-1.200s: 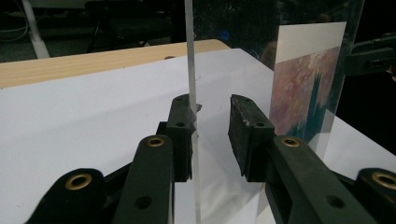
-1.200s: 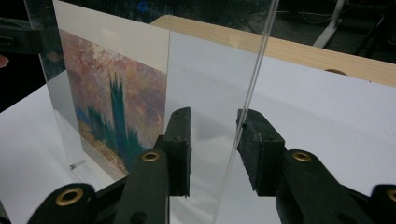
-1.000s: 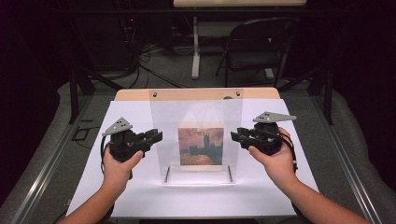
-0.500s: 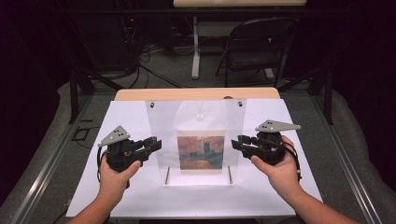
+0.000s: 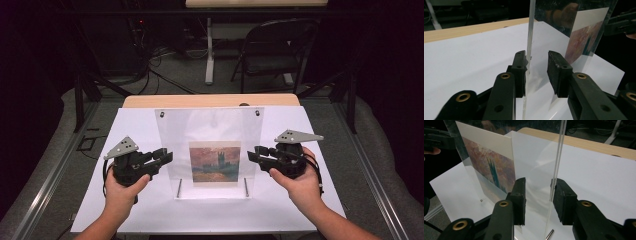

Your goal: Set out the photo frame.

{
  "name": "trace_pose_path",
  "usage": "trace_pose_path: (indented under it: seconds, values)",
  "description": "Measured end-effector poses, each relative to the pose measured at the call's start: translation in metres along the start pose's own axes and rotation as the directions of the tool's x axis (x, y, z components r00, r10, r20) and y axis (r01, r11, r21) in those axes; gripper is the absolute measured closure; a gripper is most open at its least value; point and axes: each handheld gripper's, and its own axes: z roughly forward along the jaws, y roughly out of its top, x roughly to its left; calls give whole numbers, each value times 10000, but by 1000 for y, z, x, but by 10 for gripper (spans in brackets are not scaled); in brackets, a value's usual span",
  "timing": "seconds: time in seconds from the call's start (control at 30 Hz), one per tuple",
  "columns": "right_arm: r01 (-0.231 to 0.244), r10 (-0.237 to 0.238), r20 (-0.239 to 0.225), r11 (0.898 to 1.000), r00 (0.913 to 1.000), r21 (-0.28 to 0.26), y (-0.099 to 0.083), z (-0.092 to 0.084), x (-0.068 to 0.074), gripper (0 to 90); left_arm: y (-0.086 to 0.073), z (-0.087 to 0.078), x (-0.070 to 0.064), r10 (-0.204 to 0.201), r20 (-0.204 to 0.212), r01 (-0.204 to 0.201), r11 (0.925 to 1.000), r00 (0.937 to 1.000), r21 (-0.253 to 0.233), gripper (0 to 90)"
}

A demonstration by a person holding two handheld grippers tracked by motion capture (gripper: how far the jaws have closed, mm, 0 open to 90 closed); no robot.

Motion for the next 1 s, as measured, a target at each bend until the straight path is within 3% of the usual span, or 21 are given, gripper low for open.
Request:
trace_pose_path:
  seconds: [0.13,0.33,0.47,0.63,0.73,0.83,0.87,0.9,0.93,1.0]
  values:
    - [57,-58,-133,9999,9999,-83,-1,0,-2,555,-2,-3,4,-32,-267,30,10000,9996,-69,615]
    - [-24,27,144,9997,9999,-239,-5,-6,-10,464,-5,-18,13,-256,-672,230,9990,9974,-392,520]
    - [65,-39,537,9988,9986,-490,-8,-16,-19,415,-7,-29,21,-219,-1103,162,9985,9937,-522,478]
    - [-219,288,969,9972,9949,-719,-13,-29,-33,410,-13,-42,33,-359,-1606,257,9976,9864,-649,453]
    - [-132,235,1386,9971,9901,-746,-17,-34,-41,398,-18,-49,42,-359,-2043,225,9975,9783,-673,447]
    - [62,155,2114,9948,9773,-1018,-27,-38,-51,400,-21,-52,49,-426,-2148,316,9980,9757,-545,434]
    - [62,155,2114,9948,9773,-1018,-27,-38,-51,400,-24,-53,52,-471,-2201,384,9983,9743,-436,434]
    - [-32,324,2344,9923,9716,-1239,-34,-39,-57,403,-27,-53,55,-509,-2250,422,9982,9730,-432,446]
    - [-160,465,2370,9915,9704,-1290,-39,-38,-59,403,-36,-50,59,-594,-2413,502,9978,9686,-442,452]
    - [-238,545,2445,9916,9681,-1269,-47,-34,-61,405,-40,-48,61,-666,-2425,594,9976,9679,-370,452]
